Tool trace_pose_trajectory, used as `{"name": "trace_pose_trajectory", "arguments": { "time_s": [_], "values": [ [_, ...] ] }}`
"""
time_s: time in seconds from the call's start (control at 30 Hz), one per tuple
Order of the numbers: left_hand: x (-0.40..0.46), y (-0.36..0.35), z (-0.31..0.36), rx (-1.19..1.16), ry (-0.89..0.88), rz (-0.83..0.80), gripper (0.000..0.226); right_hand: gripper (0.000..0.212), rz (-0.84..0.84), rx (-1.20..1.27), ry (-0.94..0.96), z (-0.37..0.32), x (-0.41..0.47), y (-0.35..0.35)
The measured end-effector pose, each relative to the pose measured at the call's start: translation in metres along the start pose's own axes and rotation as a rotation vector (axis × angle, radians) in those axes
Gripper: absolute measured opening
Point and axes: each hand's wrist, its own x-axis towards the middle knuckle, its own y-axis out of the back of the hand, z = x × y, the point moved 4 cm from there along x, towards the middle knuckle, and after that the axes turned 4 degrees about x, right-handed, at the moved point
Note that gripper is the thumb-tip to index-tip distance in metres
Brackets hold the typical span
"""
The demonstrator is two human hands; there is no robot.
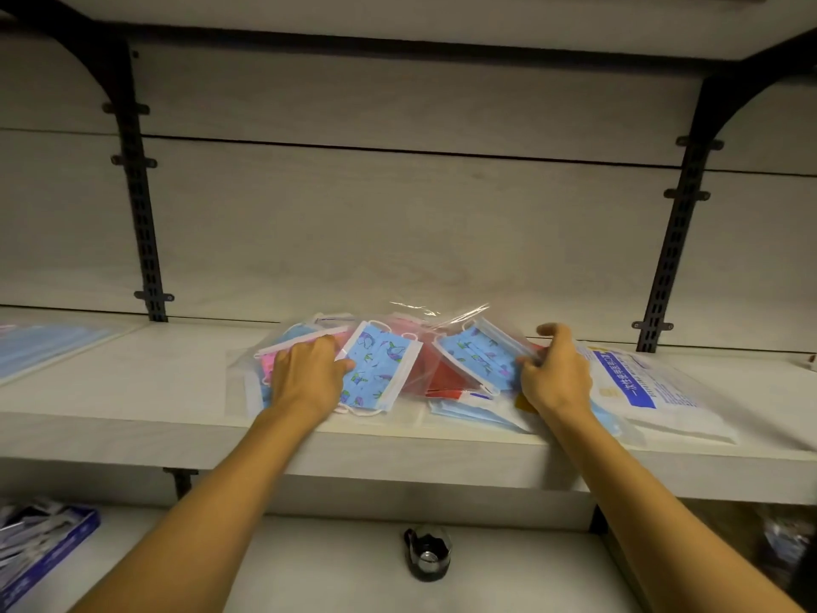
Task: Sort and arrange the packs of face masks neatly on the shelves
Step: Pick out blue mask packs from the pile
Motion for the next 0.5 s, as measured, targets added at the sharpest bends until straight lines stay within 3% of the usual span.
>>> {"name": "trace_pose_trajectory", "arguments": {
  "time_s": [0.1, 0.2, 0.33, 0.5],
  "values": [
    [-0.001, 0.000, -0.005, -0.114, 0.048, -0.005, 0.025, 0.056, 0.006, -0.034, -0.119, 0.004, 0.003, 0.002],
    [0.000, -0.001, -0.010, -0.215, 0.099, 0.005, 0.022, 0.037, 0.013, 0.000, -0.193, 0.012, 0.008, 0.001],
    [0.002, -0.006, -0.016, -0.263, 0.140, -0.035, 0.024, 0.027, -0.024, 0.065, -0.266, 0.020, 0.012, -0.001],
    [0.004, -0.009, -0.017, -0.173, 0.113, -0.046, 0.021, 0.031, -0.073, 0.260, -0.375, 0.012, 0.004, 0.011]
  ]
}}
